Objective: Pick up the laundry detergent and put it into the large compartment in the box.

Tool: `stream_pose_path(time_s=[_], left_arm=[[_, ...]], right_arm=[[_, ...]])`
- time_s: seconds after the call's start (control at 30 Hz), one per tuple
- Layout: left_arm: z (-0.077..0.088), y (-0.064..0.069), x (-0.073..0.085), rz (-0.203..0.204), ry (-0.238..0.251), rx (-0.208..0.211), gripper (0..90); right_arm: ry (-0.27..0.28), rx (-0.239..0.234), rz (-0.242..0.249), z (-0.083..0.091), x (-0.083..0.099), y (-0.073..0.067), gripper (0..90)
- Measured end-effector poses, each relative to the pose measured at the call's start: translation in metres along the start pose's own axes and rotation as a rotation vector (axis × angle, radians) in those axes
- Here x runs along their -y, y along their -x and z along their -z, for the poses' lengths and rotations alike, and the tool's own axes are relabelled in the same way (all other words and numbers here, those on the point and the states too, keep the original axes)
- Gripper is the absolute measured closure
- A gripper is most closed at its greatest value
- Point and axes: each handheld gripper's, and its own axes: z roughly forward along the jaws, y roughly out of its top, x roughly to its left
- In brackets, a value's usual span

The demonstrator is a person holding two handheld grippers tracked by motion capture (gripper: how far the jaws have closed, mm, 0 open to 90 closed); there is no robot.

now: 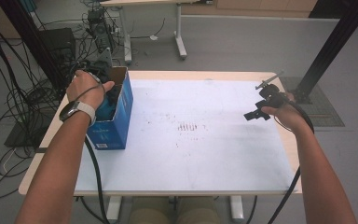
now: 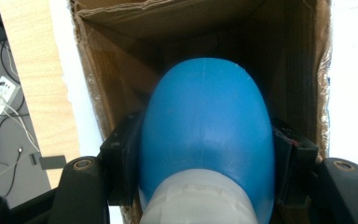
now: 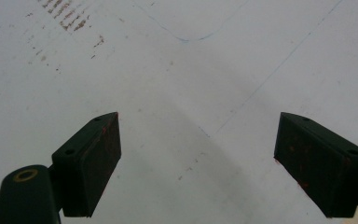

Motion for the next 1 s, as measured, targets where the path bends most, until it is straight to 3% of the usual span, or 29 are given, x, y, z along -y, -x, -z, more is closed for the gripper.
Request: stream_pose_path(time_s=[0.37,1.0], left_arm=[[-0.012,0.000,-0.002,-0.001,-0.015,0.001,37.7],[-0.013,-0.001,-0.002,-0.011,-0.012,0.004,37.6]], right_arm=[[-0.005,0.002,-0.006,0.000,0.002,0.001,14.7],[-0.003,0.004,-0.016,0.000,0.009,-0.003,14.7]])
